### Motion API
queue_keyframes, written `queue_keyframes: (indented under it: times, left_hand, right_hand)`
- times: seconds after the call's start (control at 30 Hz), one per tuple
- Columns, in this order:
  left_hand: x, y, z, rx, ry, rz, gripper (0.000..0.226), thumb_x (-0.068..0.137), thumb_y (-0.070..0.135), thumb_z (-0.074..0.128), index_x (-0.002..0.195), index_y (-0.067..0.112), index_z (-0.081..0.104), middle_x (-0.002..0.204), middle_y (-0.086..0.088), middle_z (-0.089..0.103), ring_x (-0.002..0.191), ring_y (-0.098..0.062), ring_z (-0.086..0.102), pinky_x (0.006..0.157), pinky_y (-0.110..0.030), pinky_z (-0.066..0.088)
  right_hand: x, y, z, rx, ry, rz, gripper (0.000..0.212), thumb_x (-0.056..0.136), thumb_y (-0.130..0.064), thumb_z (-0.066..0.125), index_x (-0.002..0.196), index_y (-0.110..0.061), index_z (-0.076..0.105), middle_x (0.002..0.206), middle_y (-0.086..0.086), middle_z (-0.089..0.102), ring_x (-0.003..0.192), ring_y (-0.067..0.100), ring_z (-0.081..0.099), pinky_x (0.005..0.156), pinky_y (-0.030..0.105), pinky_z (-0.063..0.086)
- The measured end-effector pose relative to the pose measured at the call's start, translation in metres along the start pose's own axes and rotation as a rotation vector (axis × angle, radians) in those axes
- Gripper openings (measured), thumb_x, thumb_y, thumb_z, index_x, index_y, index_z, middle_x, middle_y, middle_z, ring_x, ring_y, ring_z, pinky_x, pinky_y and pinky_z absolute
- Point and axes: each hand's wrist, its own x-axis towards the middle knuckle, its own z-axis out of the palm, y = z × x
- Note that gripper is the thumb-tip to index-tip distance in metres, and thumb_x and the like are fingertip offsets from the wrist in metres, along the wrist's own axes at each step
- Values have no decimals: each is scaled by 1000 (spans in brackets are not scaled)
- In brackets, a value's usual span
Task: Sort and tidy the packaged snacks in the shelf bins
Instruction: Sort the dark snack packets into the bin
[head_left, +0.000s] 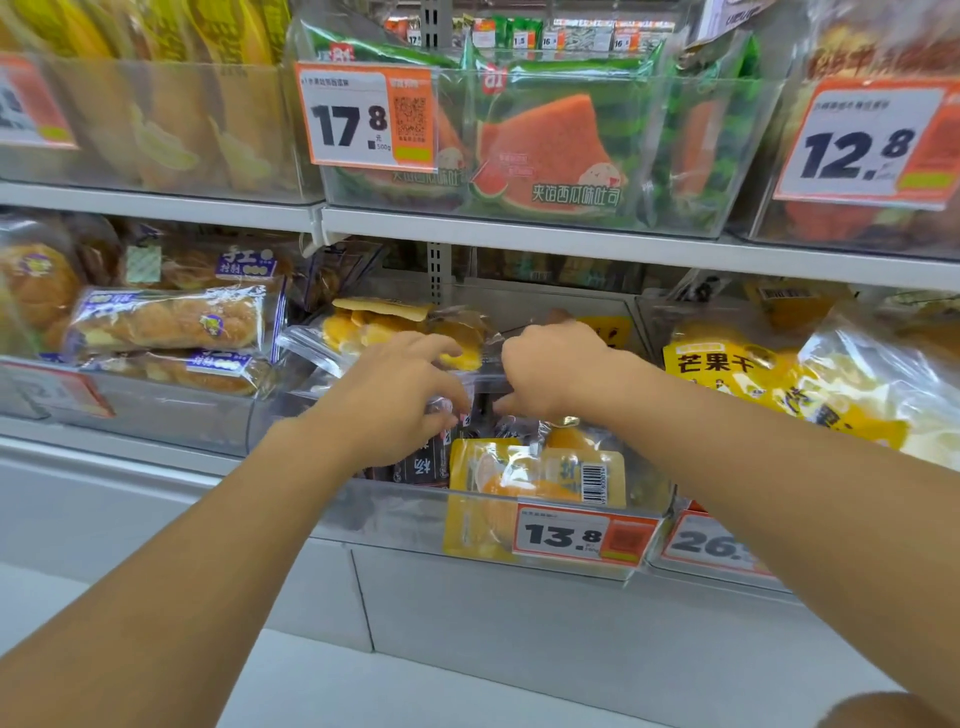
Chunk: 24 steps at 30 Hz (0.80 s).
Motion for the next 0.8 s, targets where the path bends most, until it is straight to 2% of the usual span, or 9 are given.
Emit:
queue_keyframes:
  times: [0.07,0.13,0.2,0.27,0.37,0.47,0.6,0.73,0.8]
  left_hand:
    - [3,-2,5,109,-96,4,31,100,44,52,131,47,59,162,14,24,148,-21,19,120,-48,17]
    - [8,-3,6,164,-124,-35,39,102,45,47,141,47,48,162,17,24,150,-20,16,121,-53,9]
    - [9,-8,4,125,-119,-97,49,99,49,50,147,41,42,159,19,30,150,-17,19,121,-56,7]
    - [7,-17,0,94,-116,-121,58,95,54,55,149,36,41,158,19,32,149,-16,21,122,-56,7]
    - [2,-33,-5,59,-66,-116,69,90,57,60,150,28,43,159,13,33,147,-16,28,121,-51,19]
    - [-3,-42,-10,37,-64,-87,77,86,52,68,151,22,41,160,8,33,147,-15,29,122,-40,22]
    - [-7,-37,-13,29,-69,-111,86,75,54,78,148,23,45,158,6,36,144,-16,33,120,-37,25]
    - [-13,-38,-21,-266,-26,-164,60,82,29,79,138,24,58,139,8,56,124,-11,53,106,-30,40]
    - [-17,-39,-27,-332,-32,-165,46,84,26,79,128,26,65,130,11,61,118,-8,54,100,-27,39]
  right_hand:
    - [9,-10,6,-29,-103,72,53,88,-69,54,78,-18,47,82,-5,49,92,22,53,102,52,36]
    - [15,-16,15,68,-163,102,51,87,-65,60,77,-17,50,81,-6,51,96,23,53,110,57,25]
    - [17,-15,21,265,-155,130,43,83,-52,75,73,-17,52,74,-5,54,83,21,58,100,48,40]
    - [15,-7,19,414,-94,153,38,73,-46,85,74,-16,62,69,-4,65,70,18,64,76,35,55]
    - [1,13,5,509,156,113,33,64,-43,91,70,-19,69,66,-6,68,66,12,65,65,32,56]
    - [-17,25,-18,635,420,-23,28,70,-37,88,73,-19,67,65,-8,63,63,7,58,62,28,51]
    - [-21,22,-31,846,368,-162,17,82,-26,81,81,-22,64,68,-5,63,56,1,53,56,16,44]
    - [-16,8,-28,867,214,-256,13,85,-18,78,90,-21,66,71,-8,64,57,-2,57,52,18,49]
    - [-12,-6,-23,814,184,-292,17,83,-23,80,92,-26,66,76,-9,61,63,0,58,56,18,48]
